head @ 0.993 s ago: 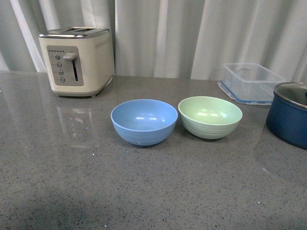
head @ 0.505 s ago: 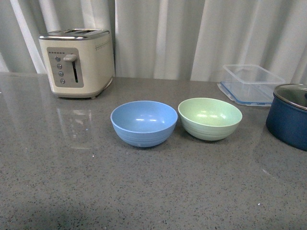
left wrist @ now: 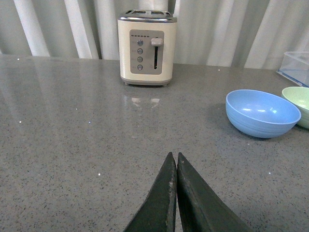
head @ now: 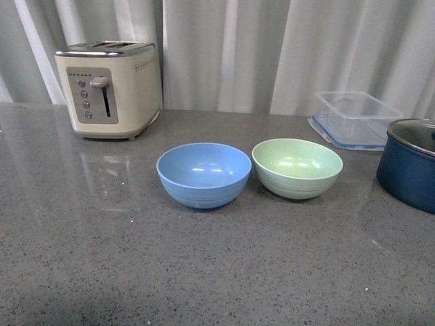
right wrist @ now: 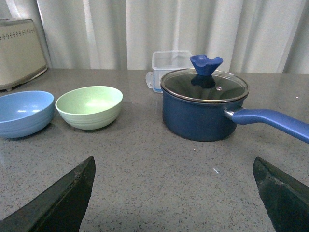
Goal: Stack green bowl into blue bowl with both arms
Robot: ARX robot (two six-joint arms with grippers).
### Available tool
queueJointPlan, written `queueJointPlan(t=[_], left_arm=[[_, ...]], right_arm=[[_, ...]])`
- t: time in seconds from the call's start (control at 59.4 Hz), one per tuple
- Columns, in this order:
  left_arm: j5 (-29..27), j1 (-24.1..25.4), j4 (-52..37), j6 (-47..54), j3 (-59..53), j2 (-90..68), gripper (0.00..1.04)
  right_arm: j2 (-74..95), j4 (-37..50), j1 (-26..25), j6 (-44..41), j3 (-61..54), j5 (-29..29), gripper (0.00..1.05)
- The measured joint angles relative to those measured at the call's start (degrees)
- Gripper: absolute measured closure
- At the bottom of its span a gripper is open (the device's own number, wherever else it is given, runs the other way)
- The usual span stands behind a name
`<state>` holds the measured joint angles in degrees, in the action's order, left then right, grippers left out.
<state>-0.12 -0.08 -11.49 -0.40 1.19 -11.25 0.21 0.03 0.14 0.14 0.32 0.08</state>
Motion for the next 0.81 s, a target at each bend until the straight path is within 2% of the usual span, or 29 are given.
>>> queueJointPlan(t=[0.118,0.202,0.387,0.589,0.69,0.808], left_arm=[[0.00,0.00,2.32,0.00,0.02,2.29,1.01],[0.00,0.00,10.67,0.00,0.02,8.63,1.01],[-0.02,0.00,11.47,-0.07,0.02,11.02,1.00],[-0.02,0.00,11.45,-0.02,0.02,11.04,0.65],[-0.02,0.00,11.45,-0.02,0.02,11.04,0.47],[-0.02,0.00,11.45,-0.02,0.02,11.04,0.26]], right_arm=[[0.00,0.00,0.00,0.00,0.00,0.00,0.10],[0.00,0.00,0.00,0.02,0.00,0.02,0.10],[0.00,0.00,0.00,0.00,0.00,0.00,0.10],[0.13,-0.20,-0.07,-0.09,0.02,-0.11,0.10],[6.19,-8.13,-2.23,-1.44,4.02,-6.73,0.10],[17.84,-9.60,-3.87,0.87,12.31,-10.64,0.10]])
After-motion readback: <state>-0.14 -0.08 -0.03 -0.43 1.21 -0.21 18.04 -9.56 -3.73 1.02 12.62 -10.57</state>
